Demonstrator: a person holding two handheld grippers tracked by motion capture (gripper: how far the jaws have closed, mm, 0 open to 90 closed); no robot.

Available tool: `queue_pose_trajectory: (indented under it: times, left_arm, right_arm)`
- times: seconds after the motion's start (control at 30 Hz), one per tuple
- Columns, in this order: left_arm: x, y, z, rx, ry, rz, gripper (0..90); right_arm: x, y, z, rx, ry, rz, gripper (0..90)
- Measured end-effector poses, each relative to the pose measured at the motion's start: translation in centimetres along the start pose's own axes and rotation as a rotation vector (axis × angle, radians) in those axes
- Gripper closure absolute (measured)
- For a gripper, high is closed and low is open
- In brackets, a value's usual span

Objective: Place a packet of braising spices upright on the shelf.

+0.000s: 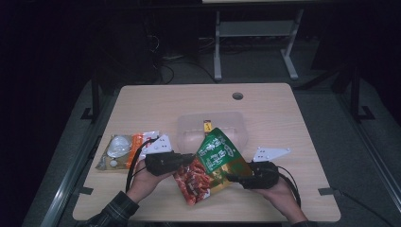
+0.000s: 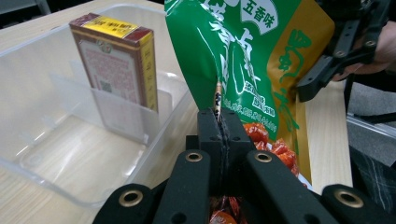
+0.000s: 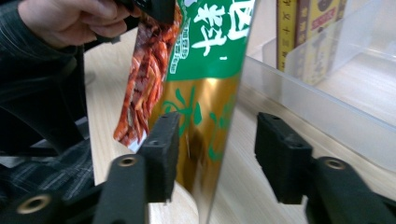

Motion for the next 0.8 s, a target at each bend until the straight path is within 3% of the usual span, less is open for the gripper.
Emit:
queue_pose_trajectory:
  times: [0.13,0.3,0.57,0.8]
  left_arm:
    - [0.1,-0.1,-0.1,0.016,-0.004,0.016,89.4]
    - [0.0,-0.5,-0.5,0.019,-0.021,0.017,89.2]
    - [0.6,-1.1,-1.4,0.003,-0.055,0.010,89.2]
    - [1.2,-1.6,-2.0,-0.016,-0.031,0.027,88.0]
  right_arm:
    - [-0.1,0.5,0.3,0.007,-0.002,0.013,73.8]
    - [-0.1,0.8,0.8,0.011,-0.005,0.032,85.1]
    - [0.4,0.5,2.0,0.018,-0.009,0.056,86.8]
    - [0.9,0.4,3.2,-0.027,-0.042,0.093,89.7]
Point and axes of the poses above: each handheld gripper's, and its own axes: y roughly forward along the jaws, z roughly out of its top, x roughly to its right, the point moved 1 cm from there along y, roughly forward along the jaws, and after that the axes turned 9 degrees about z, right-handed, at the moved point
